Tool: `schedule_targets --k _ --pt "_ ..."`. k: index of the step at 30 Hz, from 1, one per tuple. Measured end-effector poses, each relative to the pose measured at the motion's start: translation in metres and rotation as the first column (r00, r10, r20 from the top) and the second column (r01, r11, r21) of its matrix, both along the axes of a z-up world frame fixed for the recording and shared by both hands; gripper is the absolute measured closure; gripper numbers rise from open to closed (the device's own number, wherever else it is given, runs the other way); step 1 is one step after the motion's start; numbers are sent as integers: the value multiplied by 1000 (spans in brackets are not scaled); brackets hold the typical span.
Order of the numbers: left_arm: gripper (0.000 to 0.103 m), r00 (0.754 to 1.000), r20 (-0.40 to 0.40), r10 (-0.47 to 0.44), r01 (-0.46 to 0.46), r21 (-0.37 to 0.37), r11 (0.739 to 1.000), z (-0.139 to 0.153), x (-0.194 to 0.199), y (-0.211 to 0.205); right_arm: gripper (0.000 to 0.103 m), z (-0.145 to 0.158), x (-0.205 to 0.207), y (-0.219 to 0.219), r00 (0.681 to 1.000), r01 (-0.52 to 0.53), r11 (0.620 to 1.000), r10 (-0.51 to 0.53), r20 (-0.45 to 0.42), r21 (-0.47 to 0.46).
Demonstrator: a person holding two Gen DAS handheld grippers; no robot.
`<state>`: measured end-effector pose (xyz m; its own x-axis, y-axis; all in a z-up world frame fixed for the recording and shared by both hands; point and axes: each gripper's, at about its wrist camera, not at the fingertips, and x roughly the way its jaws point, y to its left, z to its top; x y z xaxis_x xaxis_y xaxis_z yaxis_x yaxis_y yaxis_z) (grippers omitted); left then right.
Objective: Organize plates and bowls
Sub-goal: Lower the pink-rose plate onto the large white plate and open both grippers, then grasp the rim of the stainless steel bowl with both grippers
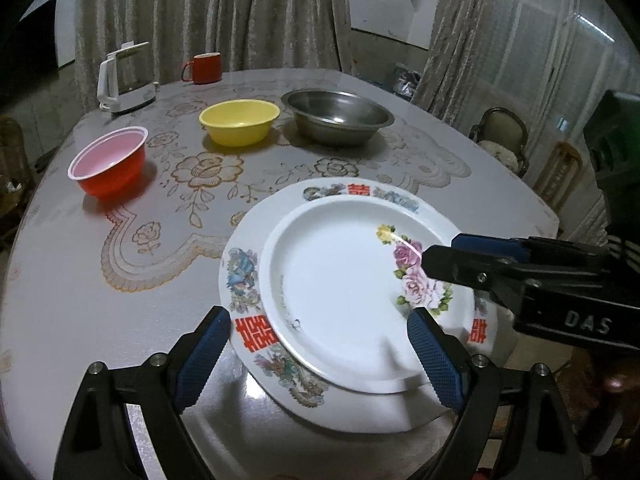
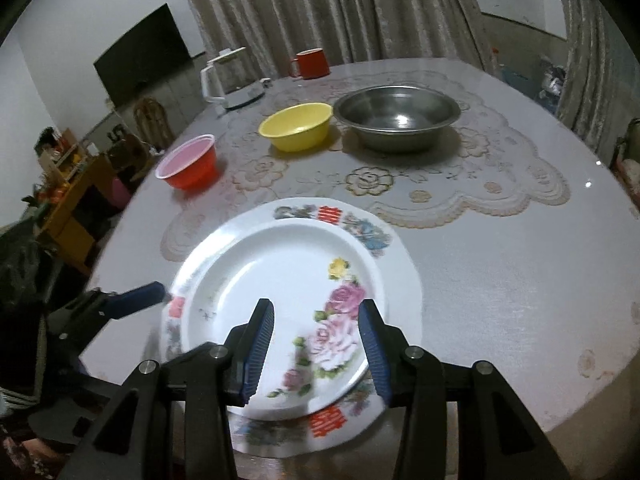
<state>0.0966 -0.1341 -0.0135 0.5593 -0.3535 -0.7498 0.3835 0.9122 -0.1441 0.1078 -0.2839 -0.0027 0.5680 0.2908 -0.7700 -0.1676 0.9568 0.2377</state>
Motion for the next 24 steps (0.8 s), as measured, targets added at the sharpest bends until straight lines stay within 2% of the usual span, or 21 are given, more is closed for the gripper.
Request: schedule_targets --k 3,6,13,18,24 --pt "12 1000 1 0 0 8 1000 -1 0 0 58 -6 2 3 999 -13 1000 14 -34 25" --pt "12 1000 1 -2 2 6 1000 -1 -1 1 60 -16 4 5 997 -3 1000 3 -72 -4" --pt "12 1000 0 -17 17 23 1000 -1 -6 -1 60 -16 -5 5 997 -41 999 41 -72 -3" --pt "12 1000 -15 5 -5 -6 1000 3 -1 6 60 -15 -4 1 995 -28 999 32 -97 40" --pt "10 998 -45 44 -47 -68 997 6 10 17 60 -5 -3 -15 998 0 994 7 -59 110"
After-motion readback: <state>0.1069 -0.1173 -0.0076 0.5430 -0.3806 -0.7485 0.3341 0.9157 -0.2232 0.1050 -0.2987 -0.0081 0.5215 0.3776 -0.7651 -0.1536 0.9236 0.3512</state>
